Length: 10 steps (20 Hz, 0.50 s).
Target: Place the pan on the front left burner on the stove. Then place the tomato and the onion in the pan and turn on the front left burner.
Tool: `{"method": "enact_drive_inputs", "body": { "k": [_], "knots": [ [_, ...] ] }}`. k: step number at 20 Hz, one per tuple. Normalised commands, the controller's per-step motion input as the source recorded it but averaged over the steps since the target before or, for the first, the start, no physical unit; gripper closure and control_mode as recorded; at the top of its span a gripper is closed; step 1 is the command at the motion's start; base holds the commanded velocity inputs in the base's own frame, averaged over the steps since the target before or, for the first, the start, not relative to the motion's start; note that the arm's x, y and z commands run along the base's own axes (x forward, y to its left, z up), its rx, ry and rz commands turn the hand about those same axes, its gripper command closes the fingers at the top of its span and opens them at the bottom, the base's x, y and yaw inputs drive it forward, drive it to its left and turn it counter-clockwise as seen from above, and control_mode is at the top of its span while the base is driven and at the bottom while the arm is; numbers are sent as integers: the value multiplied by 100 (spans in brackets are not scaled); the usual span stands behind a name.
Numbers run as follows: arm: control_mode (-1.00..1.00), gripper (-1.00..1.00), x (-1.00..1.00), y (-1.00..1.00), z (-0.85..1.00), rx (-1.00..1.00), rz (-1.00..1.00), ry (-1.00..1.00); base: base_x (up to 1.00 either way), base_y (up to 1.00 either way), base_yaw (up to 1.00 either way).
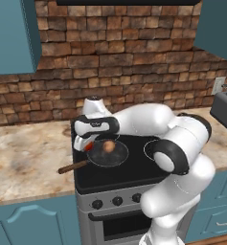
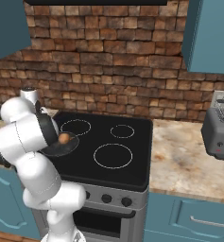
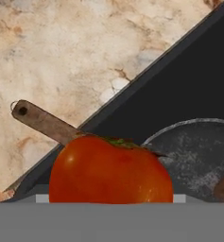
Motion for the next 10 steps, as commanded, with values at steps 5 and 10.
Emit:
{"method": "enact_drive_inputs", "body": {
  "k": [5, 10],
  "knots": [
    [-100, 100, -1, -31, 0, 0, -6, 0, 0, 0, 0],
    [-100, 100, -2, -28, 0, -4, -10, 0, 0, 0, 0]
  ]
}}
